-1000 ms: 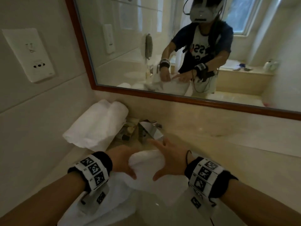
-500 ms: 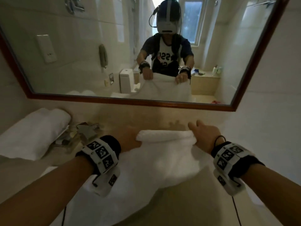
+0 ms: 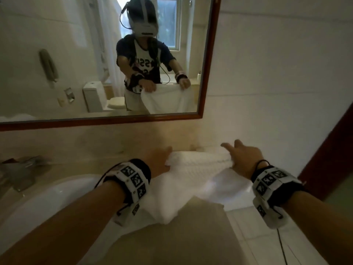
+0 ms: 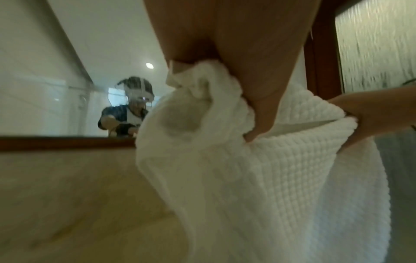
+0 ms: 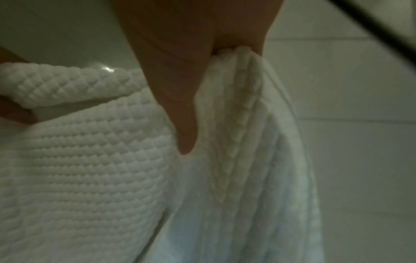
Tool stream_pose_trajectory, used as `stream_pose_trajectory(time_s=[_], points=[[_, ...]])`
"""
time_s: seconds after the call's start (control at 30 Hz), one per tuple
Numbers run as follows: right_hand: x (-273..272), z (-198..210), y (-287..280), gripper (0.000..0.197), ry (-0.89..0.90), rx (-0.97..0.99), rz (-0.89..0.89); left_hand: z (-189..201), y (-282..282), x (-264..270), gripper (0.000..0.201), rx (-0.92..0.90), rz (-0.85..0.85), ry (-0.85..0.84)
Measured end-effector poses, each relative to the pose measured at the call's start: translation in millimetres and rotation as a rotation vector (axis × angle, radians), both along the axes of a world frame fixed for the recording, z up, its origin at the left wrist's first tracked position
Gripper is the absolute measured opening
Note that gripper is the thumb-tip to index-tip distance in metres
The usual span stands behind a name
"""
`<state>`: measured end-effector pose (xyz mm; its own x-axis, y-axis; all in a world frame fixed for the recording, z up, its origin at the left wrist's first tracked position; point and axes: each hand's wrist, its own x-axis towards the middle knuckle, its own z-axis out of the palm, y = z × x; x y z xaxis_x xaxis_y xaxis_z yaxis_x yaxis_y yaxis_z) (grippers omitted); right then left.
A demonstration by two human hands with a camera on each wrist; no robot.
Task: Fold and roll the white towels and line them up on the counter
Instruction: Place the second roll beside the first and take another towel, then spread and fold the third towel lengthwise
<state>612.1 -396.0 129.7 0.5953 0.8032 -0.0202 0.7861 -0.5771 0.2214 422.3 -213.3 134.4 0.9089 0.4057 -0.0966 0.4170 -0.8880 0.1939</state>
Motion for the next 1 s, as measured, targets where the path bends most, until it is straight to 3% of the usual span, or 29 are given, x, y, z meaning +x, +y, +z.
stream_pose_trajectory(time_s=[0.07,0.2,0.43,0.7,0.73,0.83,0.87,0.93,1.0], points=[[-10,-39,-18,0.081,0.08,-0.113,0.051,-43,-11,-8,0.037,-0.001,-0.02,0.129],[-34,-97,-53,0.087,0.23,-0.251,0.114,-100,-41,-33,0.059,0.055,-0.055,0.356],[-100,-134,-108,0.086,0.348,-0.4,0.153,-126,-108,-99,0.056,-0.041,-0.022,0.455],[-184,-160,-183,0.094,0.63,-0.531,0.113,-161,-194,-191,0.074,-0.373,-0.025,0.591],[-191,-158,-187,0.091,0.652,-0.544,0.085,-157,-198,-196,0.08,-0.403,-0.043,0.586],[-201,-142,-179,0.071,0.651,-0.405,0.076,-156,-190,-201,0.128,-0.315,-0.058,0.441],[-200,-138,-170,0.077,0.65,-0.323,0.072,-155,-184,-200,0.129,-0.234,-0.043,0.414],[-197,-135,-147,0.084,0.626,-0.207,0.075,-156,-171,-198,0.106,-0.128,0.026,0.374],[-194,-137,-120,0.058,0.583,-0.199,0.121,-163,-157,-194,0.084,-0.096,0.086,0.369]])
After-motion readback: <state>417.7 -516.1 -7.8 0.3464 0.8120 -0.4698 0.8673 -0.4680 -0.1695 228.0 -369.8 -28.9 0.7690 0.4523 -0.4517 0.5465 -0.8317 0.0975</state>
